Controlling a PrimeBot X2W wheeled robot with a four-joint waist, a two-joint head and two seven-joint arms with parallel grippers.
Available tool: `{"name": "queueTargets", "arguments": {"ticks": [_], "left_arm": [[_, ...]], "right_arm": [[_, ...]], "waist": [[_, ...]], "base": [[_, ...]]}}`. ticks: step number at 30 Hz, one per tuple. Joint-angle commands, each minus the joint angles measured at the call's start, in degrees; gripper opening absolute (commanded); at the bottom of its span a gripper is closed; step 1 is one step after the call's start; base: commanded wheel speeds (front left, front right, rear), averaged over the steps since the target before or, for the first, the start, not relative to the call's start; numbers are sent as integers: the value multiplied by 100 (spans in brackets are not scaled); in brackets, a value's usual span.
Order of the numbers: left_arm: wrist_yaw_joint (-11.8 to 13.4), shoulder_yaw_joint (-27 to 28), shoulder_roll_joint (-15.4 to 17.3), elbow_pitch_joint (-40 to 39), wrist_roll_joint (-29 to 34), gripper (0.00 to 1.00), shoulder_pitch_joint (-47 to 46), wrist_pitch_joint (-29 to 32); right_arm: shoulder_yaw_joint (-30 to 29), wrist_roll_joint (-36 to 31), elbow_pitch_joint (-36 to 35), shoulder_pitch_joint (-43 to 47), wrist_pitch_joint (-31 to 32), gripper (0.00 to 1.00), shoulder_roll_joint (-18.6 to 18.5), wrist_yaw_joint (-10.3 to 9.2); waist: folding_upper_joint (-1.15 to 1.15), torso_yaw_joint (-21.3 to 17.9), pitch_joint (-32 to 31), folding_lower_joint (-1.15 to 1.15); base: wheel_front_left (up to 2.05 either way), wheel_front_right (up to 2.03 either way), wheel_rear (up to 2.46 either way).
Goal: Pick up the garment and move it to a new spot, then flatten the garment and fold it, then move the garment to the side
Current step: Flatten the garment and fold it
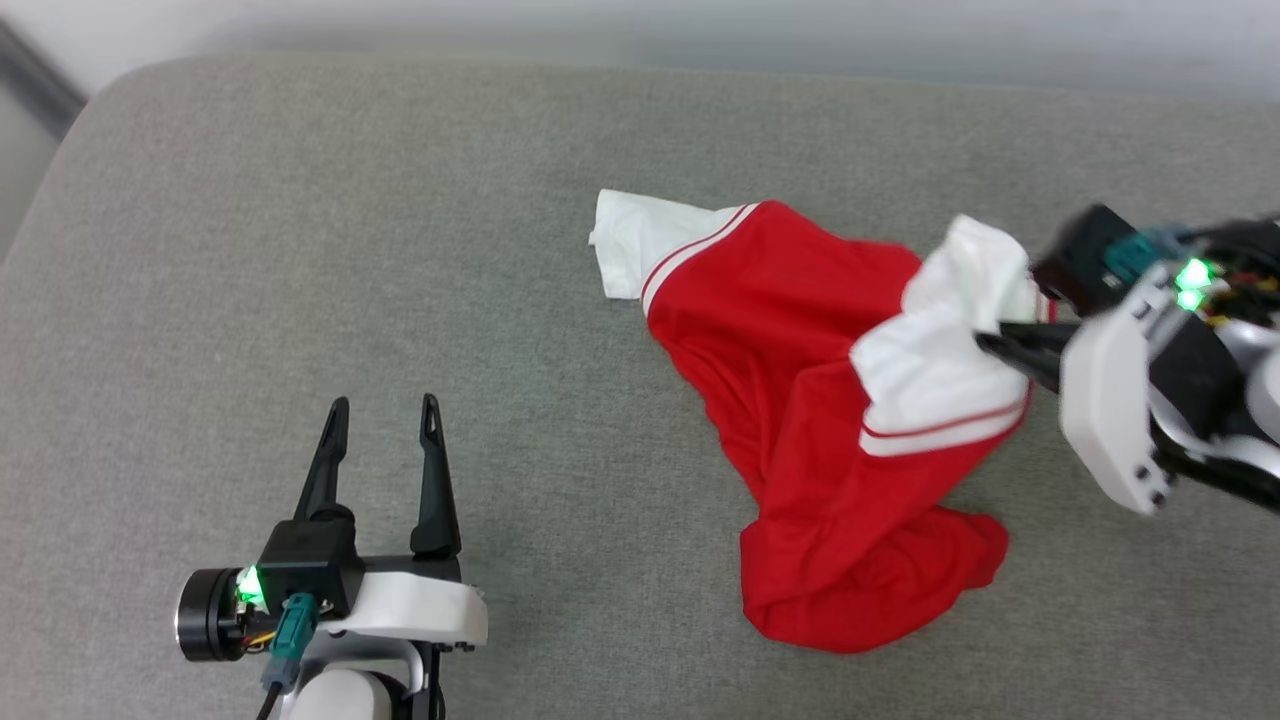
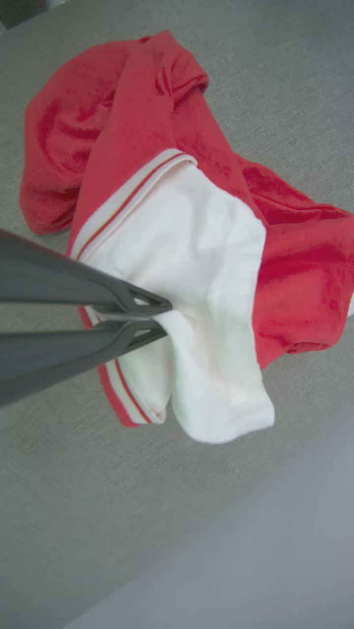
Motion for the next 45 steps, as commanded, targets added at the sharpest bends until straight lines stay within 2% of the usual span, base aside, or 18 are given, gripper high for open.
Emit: {"name": "queueTargets", "arguments": {"ticks": [1,3,4,5,6,7,11,13,14,15,16,17,22,27,32,36,41,45], "left_arm": [[-22,30,-5,-33,21,100,80,-15],[-18,55,-4,-46,25,100,144,-15],[-18,55,-4,-46,25,100,144,-15],[-26,67,-5,-54,27,100,189,-15],[-26,67,-5,-54,27,100,189,-15],[-35,76,-4,-63,35,100,213,-15],[-53,88,-4,-55,56,100,197,-15],[-79,113,-5,-27,69,100,192,-15],[-79,127,-4,-12,74,100,203,-15],[-82,141,-5,2,87,100,221,-15],[-90,150,-5,11,108,100,242,-15],[-90,150,-5,11,108,100,242,-15],[-170,237,25,77,178,100,307,-15],[-275,323,174,114,263,100,117,-15],[-445,315,386,290,346,100,-322,-15],[-628,230,601,599,443,100,-869,-15],[-919,-4,867,1051,578,100,-1745,111],[-1120,-239,1042,1311,663,100,-2544,445]], "right_arm": [[-17,42,-131,317,-38,0,-246,-6],[-74,139,-306,699,-44,0,-552,-6],[-74,139,-306,699,-44,0,-552,-6],[-181,246,-331,1105,-97,0,-821,-6],[-181,246,-331,1105,-97,0,-821,-6],[-240,325,-252,1572,-113,0,-972,-6],[-357,507,43,2267,-180,0,-1014,-5],[-440,500,375,2768,-271,0,-858,-6],[-519,515,460,2890,-364,5,-773,-6],[-634,485,523,2959,-494,48,-702,-6],[-792,438,555,2985,-648,100,-636,-7],[-792,438,555,2985,-648,100,-636,-7],[-1661,-6,550,3131,-1427,100,-511,-6],[-3056,-770,520,3284,-2320,100,-74,-6],[-4582,-2012,298,3746,-3027,100,919,-6],[-5735,-3160,-247,4237,-3469,100,2020,-6],[-6410,-4251,-1024,4914,-3656,100,3207,-6],[-6708,-4463,-1502,5291,-3674,100,3989,-5]], "waist": [[0,-148,-176,-1],[0,-184,-227,-1],[0,-184,-227,-1],[0,-208,-239,-1],[0,-208,-239,-1],[0,-231,-235,-1],[0,-242,-218,-1],[0,-251,-231,-1],[0,-262,-250,-1],[0,-278,-278,-1],[0,-296,-313,-1],[0,-296,-313,-1],[0,-419,-528,-1],[0,-572,-673,-1],[0,-685,-696,-1],[0,-785,-644,-1],[0,-905,-498,-1],[0,-1010,-299,-1]], "base": [[0,0,0],[0,0,0],[0,0,0],[0,0,0],[0,0,0],[0,0,0],[0,0,0],[0,0,0],[0,0,0],[0,0,0],[0,0,0],[0,0,0],[0,0,0],[0,0,0],[0,0,0],[0,0,0],[0,0,0],[0,0,0]]}}
